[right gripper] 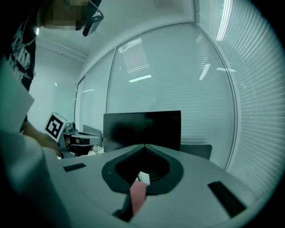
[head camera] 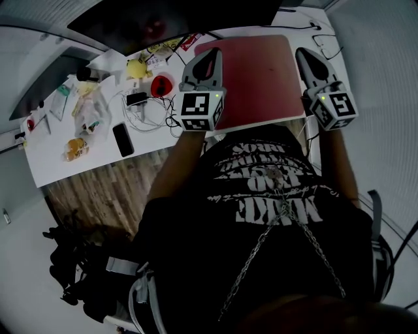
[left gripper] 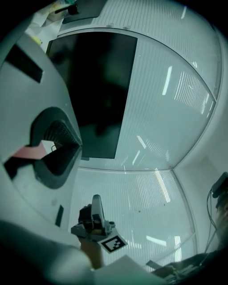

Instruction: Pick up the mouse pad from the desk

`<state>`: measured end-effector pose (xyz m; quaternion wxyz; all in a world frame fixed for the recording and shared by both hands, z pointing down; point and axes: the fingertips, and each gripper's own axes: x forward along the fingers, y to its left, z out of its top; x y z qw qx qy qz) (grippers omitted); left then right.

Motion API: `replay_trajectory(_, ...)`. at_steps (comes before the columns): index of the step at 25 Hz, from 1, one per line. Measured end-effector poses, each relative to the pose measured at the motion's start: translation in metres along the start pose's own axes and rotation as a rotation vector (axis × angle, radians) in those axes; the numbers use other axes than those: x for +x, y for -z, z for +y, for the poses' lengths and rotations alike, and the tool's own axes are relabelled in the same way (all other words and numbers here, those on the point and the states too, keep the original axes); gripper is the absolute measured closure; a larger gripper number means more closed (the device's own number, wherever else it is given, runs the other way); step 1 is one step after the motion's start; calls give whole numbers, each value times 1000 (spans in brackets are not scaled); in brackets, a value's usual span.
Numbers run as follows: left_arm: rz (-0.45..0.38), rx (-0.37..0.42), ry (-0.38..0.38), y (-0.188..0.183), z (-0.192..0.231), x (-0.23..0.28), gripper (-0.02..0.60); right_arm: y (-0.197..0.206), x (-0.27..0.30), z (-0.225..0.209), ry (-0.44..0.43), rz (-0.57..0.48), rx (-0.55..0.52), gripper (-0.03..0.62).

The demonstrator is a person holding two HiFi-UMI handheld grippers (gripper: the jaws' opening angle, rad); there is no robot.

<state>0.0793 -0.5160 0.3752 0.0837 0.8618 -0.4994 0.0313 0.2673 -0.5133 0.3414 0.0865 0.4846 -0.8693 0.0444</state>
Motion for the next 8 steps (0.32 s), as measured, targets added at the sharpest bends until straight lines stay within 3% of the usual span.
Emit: replay_trajectory(8,7,10,-5,-1,3,6,574,-12,0,-3,-12,-23,-1,594)
